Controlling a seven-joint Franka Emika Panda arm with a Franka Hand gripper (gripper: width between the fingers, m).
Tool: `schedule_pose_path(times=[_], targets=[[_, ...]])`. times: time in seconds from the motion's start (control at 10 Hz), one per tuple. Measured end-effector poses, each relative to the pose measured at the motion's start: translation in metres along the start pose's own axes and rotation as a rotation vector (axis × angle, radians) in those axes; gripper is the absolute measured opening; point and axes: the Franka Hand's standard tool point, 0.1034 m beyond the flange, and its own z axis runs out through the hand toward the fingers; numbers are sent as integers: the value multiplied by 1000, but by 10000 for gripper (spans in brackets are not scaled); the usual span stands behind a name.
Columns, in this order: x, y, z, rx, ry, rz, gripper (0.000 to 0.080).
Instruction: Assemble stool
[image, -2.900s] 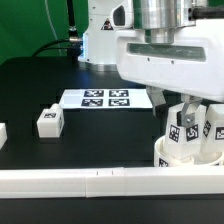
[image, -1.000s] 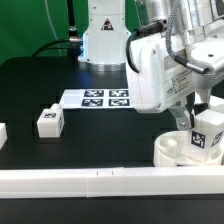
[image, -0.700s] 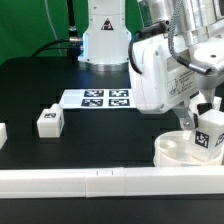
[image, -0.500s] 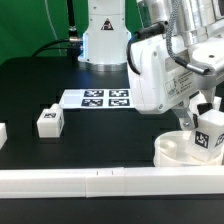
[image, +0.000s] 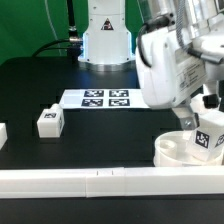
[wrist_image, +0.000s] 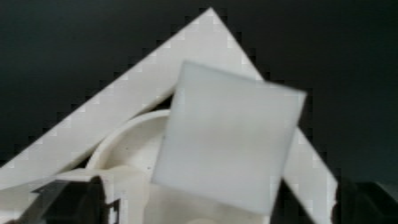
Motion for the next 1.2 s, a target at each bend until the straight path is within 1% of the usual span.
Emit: schedule_pose_path(times=[0.2, 0.4, 0.5, 0.6, 0.7, 0.8, 0.9, 1.2], targets=[[3, 1, 3, -1, 7, -16, 647], [3, 1, 3, -2, 10, -151, 648], [2, 2, 4, -9, 17, -278, 648], [-2, 4, 3, -26, 29, -421, 648], [-5, 2, 1, -22, 31, -558, 648], [-6, 0, 1, -13, 31, -649, 648], [-7, 1, 1, -13, 30, -674, 648], [-5, 0, 1, -18, 38, -889, 648]])
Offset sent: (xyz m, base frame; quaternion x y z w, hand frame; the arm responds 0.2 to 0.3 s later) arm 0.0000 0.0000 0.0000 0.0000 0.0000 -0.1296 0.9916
